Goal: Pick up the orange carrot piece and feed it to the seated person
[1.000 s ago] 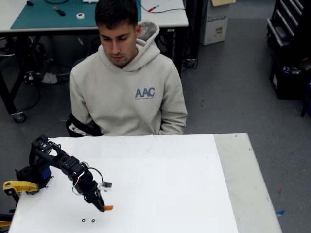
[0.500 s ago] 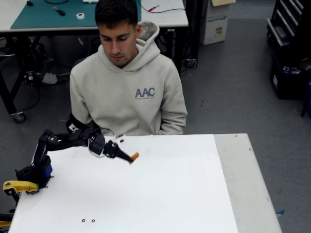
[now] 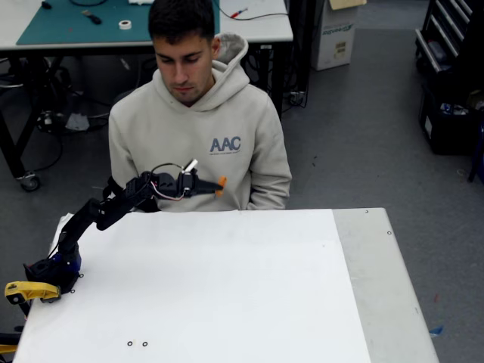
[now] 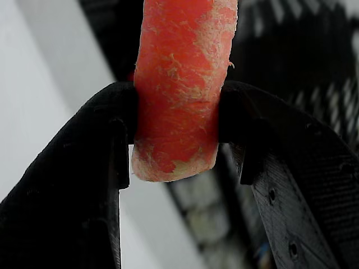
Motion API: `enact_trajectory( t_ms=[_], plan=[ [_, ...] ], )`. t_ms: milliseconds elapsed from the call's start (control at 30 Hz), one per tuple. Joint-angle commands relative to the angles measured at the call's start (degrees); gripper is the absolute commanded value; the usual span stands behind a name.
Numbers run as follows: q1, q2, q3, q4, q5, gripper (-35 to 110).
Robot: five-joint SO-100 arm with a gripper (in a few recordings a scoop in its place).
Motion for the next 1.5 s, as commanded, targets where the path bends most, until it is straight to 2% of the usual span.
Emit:
enact_trajectory(
  t_ms=[0, 200, 533, 700, 1467],
  plan=[
    [-4.0, -1.7, -16.3, 0.4, -7.6, -3],
    [-10.5, -3.9, -16.7, -4.0, -15.6, -3],
    [-20.8, -6.7, -15.5, -36.0, -22.2, -3],
    [-24.3, -11.5, -15.5, -44.4, -27.1, -3],
    [-25.9, -13.1, -15.5, -46.1, -29.1, -3]
  ],
)
